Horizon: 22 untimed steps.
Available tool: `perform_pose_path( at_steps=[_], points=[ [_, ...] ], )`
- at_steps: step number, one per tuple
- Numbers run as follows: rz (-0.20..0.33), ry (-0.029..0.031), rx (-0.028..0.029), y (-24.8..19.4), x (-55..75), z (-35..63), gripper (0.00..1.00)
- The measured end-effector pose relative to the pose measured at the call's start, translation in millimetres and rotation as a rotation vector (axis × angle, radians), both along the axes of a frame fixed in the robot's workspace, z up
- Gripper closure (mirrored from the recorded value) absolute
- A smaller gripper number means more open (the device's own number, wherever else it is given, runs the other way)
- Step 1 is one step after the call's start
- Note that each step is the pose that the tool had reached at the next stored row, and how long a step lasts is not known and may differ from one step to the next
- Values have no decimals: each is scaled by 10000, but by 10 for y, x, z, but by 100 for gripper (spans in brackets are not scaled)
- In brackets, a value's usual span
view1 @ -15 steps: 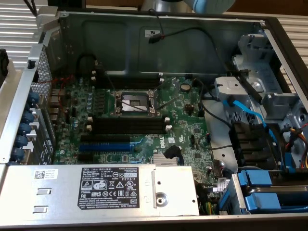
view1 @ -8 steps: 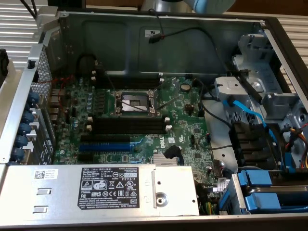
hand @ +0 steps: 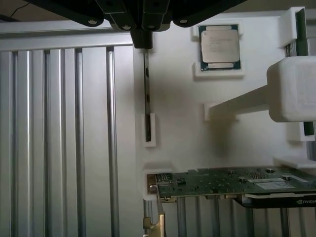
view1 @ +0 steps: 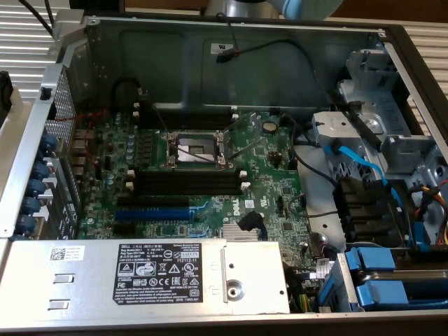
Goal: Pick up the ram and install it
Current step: 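Pick up the ram and move it above insertion slot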
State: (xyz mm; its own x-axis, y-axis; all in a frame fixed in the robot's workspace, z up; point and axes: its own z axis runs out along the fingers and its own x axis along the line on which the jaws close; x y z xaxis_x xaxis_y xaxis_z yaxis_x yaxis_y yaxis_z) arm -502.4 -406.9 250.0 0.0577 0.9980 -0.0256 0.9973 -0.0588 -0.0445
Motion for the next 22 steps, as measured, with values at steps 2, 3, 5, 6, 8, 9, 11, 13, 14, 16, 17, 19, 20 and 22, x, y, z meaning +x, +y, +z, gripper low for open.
perform_pose_path(
  at_steps=[2, 3, 5, 6, 8, 9, 11, 13, 14, 16, 17, 19, 20, 22],
  points=[
    [1, -1, 2, -22, 1, -37, 90],
    [1, -2, 2, -23, -1, -56, 90],
    [0, -4, 2, -24, -4, -92, 90],
    [0, -8, 5, -24, -5, -109, 90],
    [-1, -20, 28, -24, -6, -140, 90],
    [-1, -41, 44, -25, -8, -150, 90],
    [-1, -150, 69, -25, -15, -164, 90],
    [1, -303, 80, -26, -29, -177, 90],
    [1, -344, 81, -27, -35, -190, 90],
    [1, -404, 88, -28, -44, -214, 90],
    [2, -424, 99, -29, -45, -228, 90],
    [1, -447, 127, -29, -51, -253, 90],
    [-1, -453, 147, -28, -53, -265, 90],
    [-5, -458, 191, -28, -55, -290, 90]
  ],
)
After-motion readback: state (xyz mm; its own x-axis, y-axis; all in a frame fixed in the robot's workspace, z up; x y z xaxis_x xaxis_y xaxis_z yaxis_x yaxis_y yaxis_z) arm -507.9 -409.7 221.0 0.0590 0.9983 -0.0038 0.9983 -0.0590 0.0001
